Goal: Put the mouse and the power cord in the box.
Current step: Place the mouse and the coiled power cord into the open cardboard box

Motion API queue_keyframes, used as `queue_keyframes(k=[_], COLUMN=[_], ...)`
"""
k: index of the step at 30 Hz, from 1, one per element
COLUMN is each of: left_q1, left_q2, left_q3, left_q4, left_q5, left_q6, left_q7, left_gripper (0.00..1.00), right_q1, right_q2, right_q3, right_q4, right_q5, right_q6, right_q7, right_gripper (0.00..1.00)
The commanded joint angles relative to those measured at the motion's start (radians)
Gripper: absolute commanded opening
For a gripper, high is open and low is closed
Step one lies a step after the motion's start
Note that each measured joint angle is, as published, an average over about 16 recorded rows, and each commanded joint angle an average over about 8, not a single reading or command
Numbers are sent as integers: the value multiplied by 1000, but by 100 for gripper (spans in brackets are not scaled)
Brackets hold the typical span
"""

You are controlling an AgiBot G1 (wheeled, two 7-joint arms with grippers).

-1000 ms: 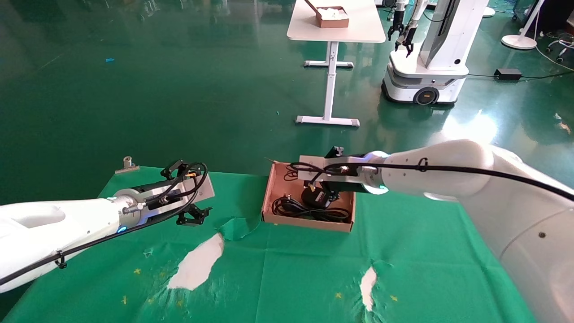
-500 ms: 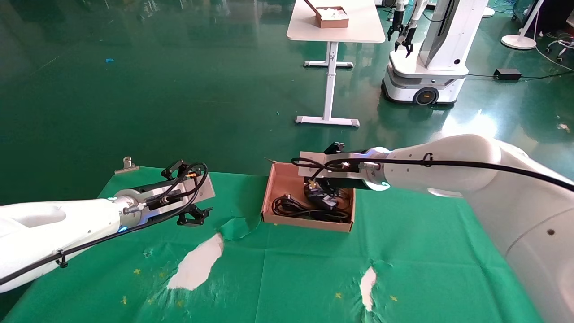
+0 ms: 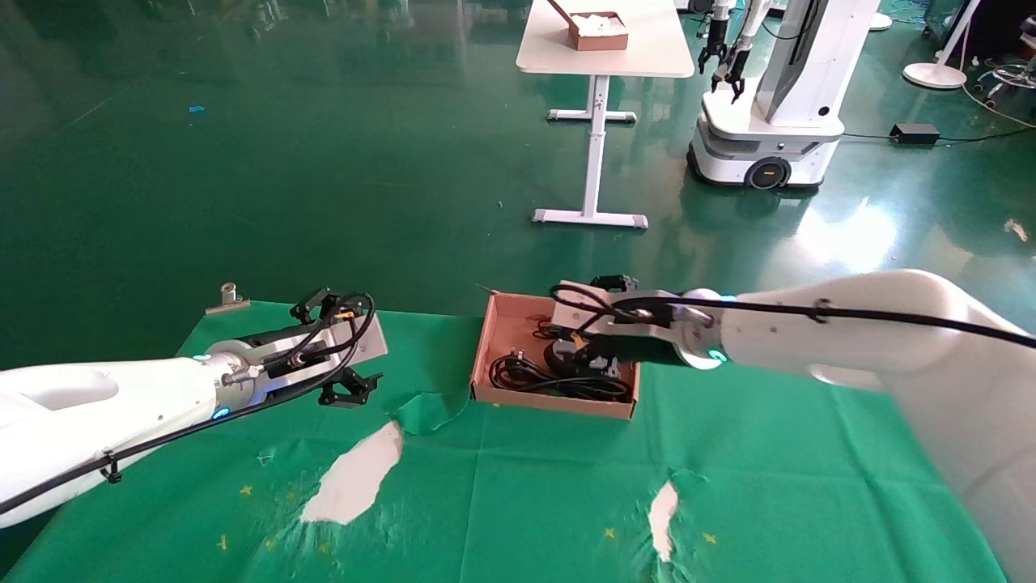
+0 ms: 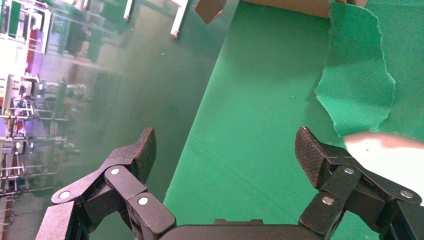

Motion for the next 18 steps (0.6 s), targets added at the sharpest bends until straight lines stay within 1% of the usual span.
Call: queue_keyframes(k=[1,18], left_q1=[0,0], left_q2=[0,0], left_q3=[0,0], left_q4=[0,0], left_q5=[0,0], left_q6=[0,0], left_q7=[0,0], left_gripper=[100,100], right_q1=[-21,-198], right_q2=[25,241], right_q3=[19,179], right_q4=[28,266], right_q5=[37,352], right_q6=[-25,-242], right_q7=[10,94], right_gripper=[100,100])
